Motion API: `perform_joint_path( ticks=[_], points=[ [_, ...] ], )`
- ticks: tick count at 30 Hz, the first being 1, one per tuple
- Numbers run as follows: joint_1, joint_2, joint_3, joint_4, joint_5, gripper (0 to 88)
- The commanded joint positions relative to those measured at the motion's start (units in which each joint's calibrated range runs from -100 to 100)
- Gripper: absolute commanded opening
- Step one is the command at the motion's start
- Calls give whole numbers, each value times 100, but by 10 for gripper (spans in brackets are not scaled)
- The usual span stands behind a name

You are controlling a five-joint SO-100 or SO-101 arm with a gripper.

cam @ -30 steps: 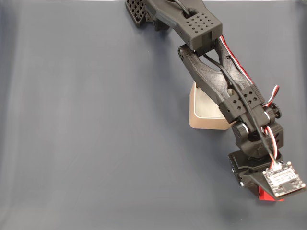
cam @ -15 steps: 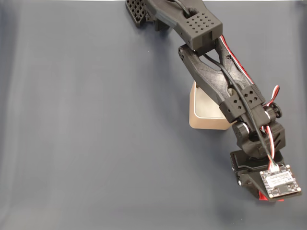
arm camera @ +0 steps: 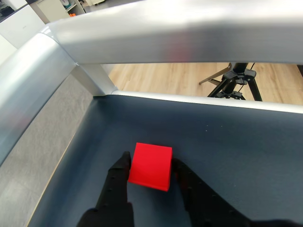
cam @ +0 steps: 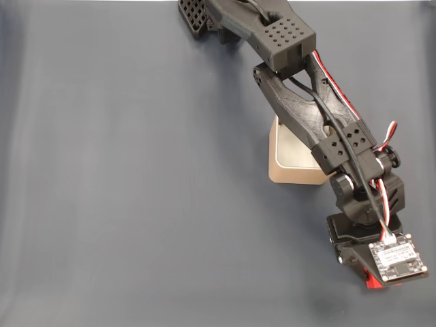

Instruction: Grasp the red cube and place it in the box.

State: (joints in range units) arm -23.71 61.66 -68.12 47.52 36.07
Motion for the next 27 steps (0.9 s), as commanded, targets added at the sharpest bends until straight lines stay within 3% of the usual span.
perform_joint_path(
  ticks=[1,27],
  points=[
    [-4,-199,-179,36,88,198],
    [-4,-562,276,447,376,97]
  ],
)
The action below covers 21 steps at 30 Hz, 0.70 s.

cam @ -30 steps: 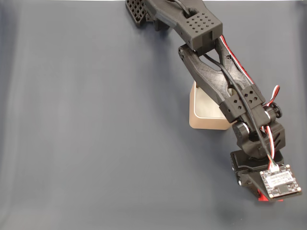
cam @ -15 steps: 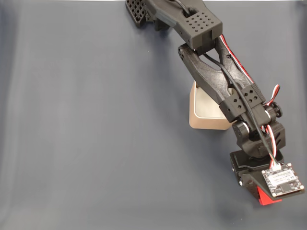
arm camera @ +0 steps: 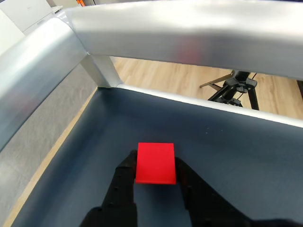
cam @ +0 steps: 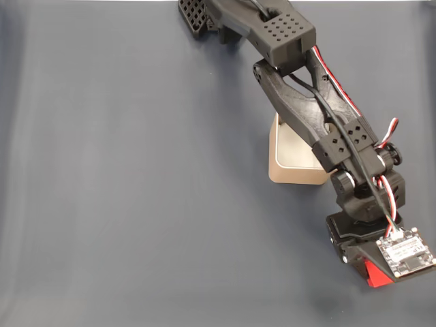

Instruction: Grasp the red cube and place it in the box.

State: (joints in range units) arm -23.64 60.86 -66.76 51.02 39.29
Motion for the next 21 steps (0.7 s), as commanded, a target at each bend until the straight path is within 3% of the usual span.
perform_joint_path(
  ticks=[1,21],
  points=[
    [-25,-1148,951,97,200,73],
    [-54,-3727,3276,114,679,41]
  ],
)
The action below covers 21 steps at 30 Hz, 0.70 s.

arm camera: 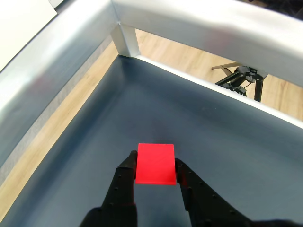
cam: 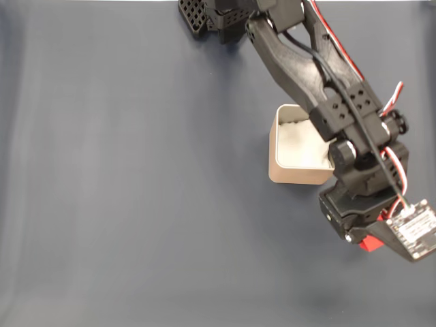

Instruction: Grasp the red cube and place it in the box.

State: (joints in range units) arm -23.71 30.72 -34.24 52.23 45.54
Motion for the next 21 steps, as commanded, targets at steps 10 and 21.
perform_joint_path(
  ticks=[10,21],
  points=[
    [-75,-1648,289,296,63,38],
    [-4,-2747,1209,402,147,35]
  ],
)
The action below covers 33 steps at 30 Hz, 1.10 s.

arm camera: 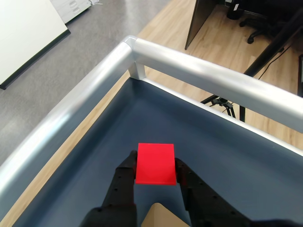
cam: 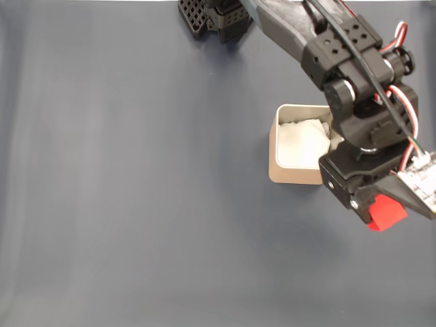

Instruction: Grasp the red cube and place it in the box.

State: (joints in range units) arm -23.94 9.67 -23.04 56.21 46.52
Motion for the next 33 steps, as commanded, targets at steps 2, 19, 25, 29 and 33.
perform_joint_path(
  ticks=[2,19,25,29,33],
  points=[
    [19,-903,381,-12,59,34],
    [76,-2988,2824,-94,98,33],
    [83,-3663,3526,-94,98,33],
    [104,-4061,3945,-94,107,33],
    [133,-4416,4337,-94,117,33]
  ],
)
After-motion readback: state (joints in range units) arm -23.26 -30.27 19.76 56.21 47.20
